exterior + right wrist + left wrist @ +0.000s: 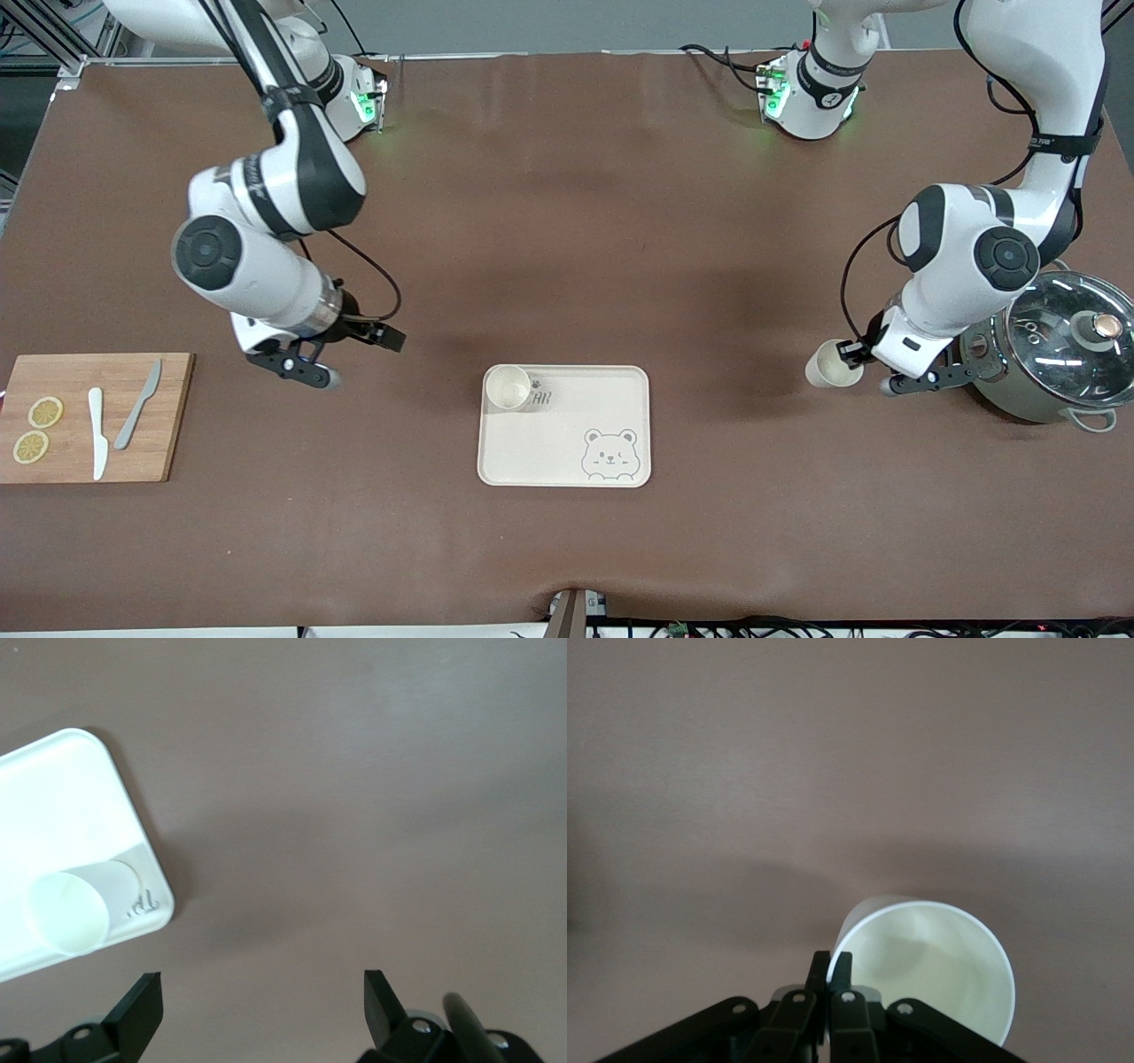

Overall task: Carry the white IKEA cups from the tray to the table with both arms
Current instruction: 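Carry the cup toward the pot while the right gripper reaches the tray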

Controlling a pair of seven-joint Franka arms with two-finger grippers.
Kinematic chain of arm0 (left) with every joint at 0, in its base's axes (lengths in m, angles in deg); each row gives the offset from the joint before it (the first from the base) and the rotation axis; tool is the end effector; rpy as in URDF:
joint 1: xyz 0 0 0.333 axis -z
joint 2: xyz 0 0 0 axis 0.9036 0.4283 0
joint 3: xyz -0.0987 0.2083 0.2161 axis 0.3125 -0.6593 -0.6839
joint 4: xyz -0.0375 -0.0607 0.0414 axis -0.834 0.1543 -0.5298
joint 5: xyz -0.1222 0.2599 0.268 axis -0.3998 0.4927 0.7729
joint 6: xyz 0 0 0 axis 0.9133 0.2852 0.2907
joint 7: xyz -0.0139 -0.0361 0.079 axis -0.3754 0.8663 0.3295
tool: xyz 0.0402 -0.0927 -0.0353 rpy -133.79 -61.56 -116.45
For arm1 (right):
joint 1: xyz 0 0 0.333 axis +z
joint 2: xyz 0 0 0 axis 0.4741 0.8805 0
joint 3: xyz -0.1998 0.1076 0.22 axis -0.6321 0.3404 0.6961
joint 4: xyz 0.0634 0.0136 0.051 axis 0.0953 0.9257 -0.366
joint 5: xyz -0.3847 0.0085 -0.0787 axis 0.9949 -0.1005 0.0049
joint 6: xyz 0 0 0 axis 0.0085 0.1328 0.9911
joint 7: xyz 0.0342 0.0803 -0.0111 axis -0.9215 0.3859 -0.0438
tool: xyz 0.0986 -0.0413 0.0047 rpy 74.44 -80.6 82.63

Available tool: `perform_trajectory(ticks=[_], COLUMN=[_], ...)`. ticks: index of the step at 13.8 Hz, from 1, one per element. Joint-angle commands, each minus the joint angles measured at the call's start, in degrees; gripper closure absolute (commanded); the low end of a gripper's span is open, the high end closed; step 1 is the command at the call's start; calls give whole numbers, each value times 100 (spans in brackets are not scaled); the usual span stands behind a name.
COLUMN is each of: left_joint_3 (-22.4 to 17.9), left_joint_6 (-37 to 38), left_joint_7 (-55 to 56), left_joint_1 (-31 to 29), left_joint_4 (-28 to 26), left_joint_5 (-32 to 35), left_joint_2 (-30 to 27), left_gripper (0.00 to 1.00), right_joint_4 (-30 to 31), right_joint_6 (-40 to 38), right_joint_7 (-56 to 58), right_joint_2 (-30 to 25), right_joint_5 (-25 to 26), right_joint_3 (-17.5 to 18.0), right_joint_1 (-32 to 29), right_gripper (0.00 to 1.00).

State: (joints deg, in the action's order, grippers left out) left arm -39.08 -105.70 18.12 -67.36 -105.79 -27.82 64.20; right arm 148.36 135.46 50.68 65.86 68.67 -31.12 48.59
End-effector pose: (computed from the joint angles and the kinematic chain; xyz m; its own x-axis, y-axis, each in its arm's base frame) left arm 0.5966 -0.0475 0.2977 0.9843 0.1615 0.0712 0.1590 -0.9865 0.0396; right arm 0.6052 0.2260 0.3754 0.9295 -0.3584 -0.0874 -0.3648 -0.9283 -0.0725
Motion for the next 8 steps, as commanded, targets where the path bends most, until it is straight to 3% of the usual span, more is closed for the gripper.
perform_trajectory(ticks=[1, 5, 8], left_joint_3=[60, 68, 68], left_joint_6=[-408, -769, -787], left_joint_7=[-46, -54, -55], left_joint_1=[-97, -246, -247], left_joint_4=[-136, -145, -128], left_joint_5=[103, 94, 94], left_joint_2=[101, 453, 664], left_gripper=[100, 100, 100], right_joint_4=[-103, -251, -602], right_joint_6=[484, 1318, 1408], right_joint_7=[-443, -1119, -1304], right_joint_2=[339, 875, 1244], right_joint_5=[-41, -24, -15], right_joint_3=[-50, -59, -59], right_joint_1=[255, 537, 678], right_gripper=[0, 0, 0])
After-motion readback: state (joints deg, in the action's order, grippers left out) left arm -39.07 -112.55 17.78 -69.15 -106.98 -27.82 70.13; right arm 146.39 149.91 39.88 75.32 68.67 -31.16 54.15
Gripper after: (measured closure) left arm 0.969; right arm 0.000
